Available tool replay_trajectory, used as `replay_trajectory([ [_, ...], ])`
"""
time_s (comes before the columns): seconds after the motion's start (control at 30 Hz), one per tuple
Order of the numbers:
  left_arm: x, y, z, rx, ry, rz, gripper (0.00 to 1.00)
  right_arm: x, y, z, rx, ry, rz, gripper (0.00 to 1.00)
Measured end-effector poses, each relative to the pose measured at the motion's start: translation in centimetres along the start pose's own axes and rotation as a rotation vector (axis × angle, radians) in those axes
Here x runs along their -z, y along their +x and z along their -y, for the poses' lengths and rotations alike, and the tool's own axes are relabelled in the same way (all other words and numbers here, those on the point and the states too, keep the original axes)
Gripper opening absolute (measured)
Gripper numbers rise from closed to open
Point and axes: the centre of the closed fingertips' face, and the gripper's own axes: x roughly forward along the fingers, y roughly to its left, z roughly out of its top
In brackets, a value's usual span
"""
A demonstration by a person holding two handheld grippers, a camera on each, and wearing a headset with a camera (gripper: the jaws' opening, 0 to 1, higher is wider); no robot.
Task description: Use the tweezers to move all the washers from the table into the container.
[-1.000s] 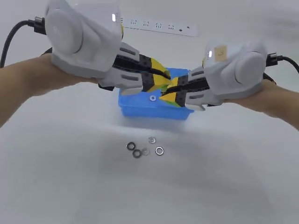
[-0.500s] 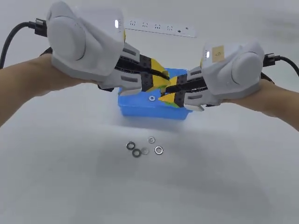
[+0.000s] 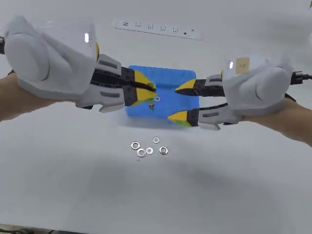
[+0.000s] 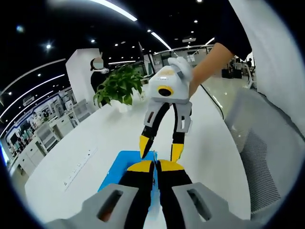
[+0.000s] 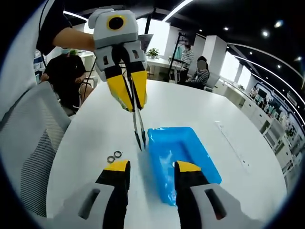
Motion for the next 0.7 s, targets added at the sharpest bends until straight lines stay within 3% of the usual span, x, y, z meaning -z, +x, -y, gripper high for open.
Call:
replay_trajectory([
  [0.13, 0.0, -0.8, 1.6, -0.020, -0.019, 0.013, 0.07, -0.1, -0.6, -2.0, -0.004, 0.006, 0.021, 0.43],
  [0.33, 1.3, -1.3, 4.2, -0.019, -0.042, -0.017, 0.07, 0.7, -1.0, -4.3, -0.015, 0.009, 0.011, 0.50],
  [0.43, 1.7, -1.6, 5.0, -0.032, -0.070, -0.001, 0.07, 1.1, -1.2, -5.1, -0.013, 0.028, 0.004, 0.59],
  [0.53, 2.7, -1.9, 5.7, -0.035, -0.045, -0.054, 0.07, 1.7, -1.4, -6.4, -0.031, 0.056, 0.000, 0.64],
  [0.7, 2.3, -1.9, 6.4, -0.040, -0.067, -0.036, 0.07, 2.8, -1.5, -8.0, -0.050, 0.087, -0.019, 0.71],
])
